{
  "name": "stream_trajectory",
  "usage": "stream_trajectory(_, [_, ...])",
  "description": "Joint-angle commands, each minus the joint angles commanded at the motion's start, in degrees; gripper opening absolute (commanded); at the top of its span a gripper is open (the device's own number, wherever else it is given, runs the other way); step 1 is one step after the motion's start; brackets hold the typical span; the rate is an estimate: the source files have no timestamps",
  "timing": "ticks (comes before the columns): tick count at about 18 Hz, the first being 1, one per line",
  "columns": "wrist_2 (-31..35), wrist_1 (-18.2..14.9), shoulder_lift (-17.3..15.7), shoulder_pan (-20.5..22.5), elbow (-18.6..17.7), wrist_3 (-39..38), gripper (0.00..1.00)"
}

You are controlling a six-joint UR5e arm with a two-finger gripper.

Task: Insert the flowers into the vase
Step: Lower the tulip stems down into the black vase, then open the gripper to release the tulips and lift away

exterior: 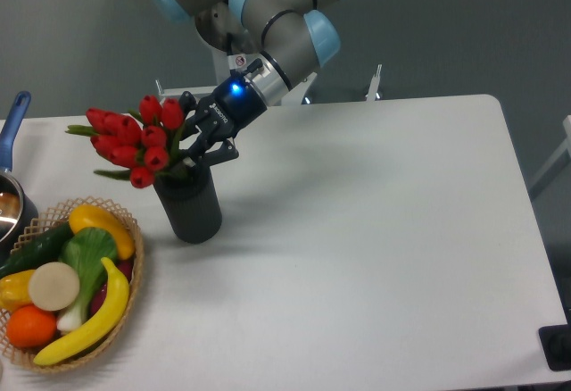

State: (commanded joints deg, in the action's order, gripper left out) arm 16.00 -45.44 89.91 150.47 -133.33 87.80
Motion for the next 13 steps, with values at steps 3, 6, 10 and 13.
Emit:
stream_trajectory(3, [0.0,-0.09,-0.18,0.0,-0.27,-0.09,0.95])
stream_trajectory(6, [0.0,-0.17,-0.44,0.0,-0.27,-0.53,1.0])
stream_trajectory(10, [0.0,-0.17,-0.62,0.09,-0.18,-0.62,1.0])
stream_trajectory(13, [0.09,-0.26,-0.88,0.35,-0.09,-0.53,1.0])
